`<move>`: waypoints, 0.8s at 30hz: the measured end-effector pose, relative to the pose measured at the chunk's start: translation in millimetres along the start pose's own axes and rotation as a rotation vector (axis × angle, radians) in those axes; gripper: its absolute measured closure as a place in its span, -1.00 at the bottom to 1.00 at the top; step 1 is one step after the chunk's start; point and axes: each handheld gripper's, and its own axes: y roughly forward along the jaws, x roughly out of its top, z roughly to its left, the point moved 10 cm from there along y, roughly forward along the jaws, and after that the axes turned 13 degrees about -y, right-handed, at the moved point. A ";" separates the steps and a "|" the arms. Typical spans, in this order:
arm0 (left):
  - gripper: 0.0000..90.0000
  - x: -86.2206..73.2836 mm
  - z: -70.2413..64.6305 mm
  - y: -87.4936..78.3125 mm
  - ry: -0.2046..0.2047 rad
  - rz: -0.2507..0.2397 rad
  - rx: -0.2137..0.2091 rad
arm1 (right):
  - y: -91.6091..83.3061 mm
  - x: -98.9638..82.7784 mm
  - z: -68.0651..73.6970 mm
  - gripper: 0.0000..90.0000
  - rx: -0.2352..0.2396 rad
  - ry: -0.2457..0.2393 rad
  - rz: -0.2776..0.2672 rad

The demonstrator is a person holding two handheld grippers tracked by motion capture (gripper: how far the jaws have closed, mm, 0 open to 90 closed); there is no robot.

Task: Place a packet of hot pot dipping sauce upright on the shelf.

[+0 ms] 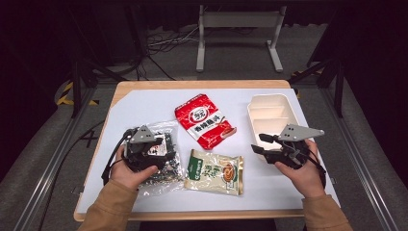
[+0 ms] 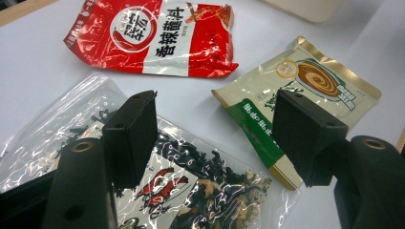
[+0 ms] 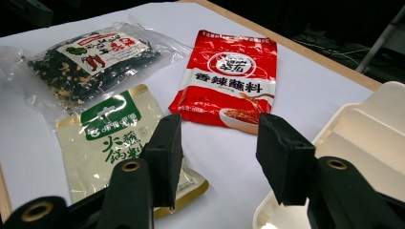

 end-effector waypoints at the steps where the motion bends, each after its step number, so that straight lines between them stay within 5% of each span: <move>1: -0.28 -0.5 -0.8 0.6 0.003 0.006 -0.002 | -0.1 0.1 0.0 0.12 -0.001 -0.001 0.000; 18: -0.28 -5.1 -16.4 26.2 0.013 0.067 -0.051 | 1.4 -3.0 3.8 0.04 0.007 0.000 0.009; 24: -0.19 -15.4 -17.0 41.6 -0.036 0.118 -0.096 | 1.2 -4.0 4.9 0.02 0.009 0.007 0.010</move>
